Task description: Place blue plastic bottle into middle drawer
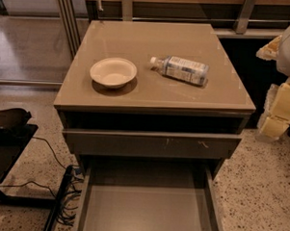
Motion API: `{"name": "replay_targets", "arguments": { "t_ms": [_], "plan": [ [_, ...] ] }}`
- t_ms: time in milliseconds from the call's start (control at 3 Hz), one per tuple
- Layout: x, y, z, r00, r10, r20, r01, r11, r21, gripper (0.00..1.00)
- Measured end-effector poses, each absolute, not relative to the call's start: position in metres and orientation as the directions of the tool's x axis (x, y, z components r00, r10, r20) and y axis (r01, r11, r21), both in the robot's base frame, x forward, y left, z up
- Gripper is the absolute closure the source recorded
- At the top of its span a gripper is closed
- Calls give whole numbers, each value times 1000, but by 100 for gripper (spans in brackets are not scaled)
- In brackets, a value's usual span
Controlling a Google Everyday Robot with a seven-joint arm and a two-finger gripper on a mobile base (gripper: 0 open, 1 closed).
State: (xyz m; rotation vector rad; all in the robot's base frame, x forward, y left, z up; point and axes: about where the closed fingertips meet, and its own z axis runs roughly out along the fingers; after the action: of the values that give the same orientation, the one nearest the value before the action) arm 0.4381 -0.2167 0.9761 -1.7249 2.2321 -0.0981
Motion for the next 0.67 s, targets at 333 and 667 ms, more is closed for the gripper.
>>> {"name": "replay_targets", "arguments": {
  "t_ms": [333,667],
  "plan": [
    [440,-215,978,-214,-953,-213,-930,266,-254,0],
    [461,-208,977,-186,-957,-224,-928,246,-280,0]
  ]
}}
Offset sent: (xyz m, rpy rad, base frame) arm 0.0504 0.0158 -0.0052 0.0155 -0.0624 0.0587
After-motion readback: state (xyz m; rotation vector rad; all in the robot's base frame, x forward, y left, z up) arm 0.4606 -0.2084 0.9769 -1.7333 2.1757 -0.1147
